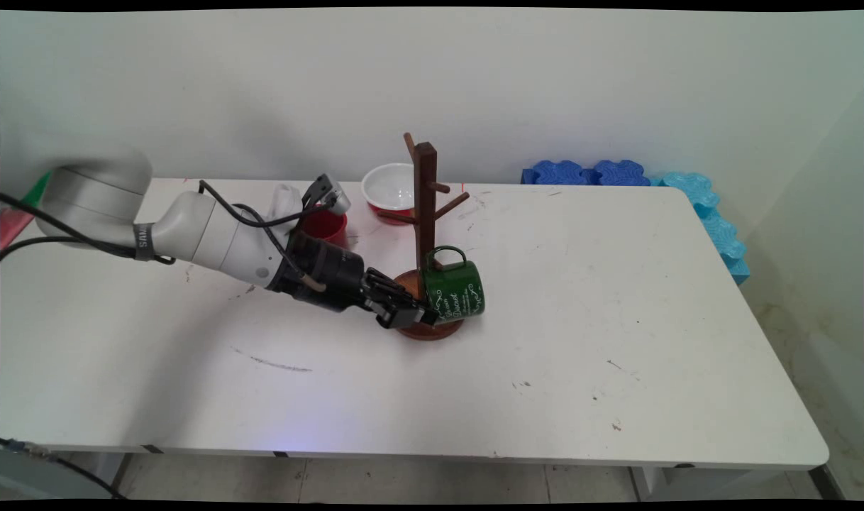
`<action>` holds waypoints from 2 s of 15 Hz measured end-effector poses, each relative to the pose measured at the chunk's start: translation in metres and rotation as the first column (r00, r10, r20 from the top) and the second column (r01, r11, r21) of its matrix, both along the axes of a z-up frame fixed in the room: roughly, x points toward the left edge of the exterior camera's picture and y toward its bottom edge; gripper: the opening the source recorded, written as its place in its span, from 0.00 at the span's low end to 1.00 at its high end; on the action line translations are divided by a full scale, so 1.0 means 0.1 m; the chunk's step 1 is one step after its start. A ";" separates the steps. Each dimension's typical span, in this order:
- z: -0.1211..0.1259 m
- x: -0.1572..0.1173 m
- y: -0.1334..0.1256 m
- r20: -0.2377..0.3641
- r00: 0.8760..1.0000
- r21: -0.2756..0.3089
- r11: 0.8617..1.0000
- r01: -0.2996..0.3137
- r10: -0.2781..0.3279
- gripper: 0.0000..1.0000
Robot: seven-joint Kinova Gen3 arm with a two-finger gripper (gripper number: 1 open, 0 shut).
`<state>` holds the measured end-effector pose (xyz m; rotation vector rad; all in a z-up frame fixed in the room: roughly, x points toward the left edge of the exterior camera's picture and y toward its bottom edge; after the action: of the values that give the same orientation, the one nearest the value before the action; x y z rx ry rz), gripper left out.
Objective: Place the picked object on the table
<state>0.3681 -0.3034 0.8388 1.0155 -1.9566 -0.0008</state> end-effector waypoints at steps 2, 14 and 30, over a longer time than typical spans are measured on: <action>0.01 0.00 0.02 0.000 1.000 -0.002 1.000 0.004 -0.004 0.00; 0.11 0.05 0.24 0.012 0.999 -0.002 0.999 0.047 -0.047 0.00; 0.31 0.45 0.48 0.103 0.986 -0.037 0.990 0.139 -0.135 0.00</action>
<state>0.4136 -0.2550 0.8694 0.8650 -2.1052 0.0172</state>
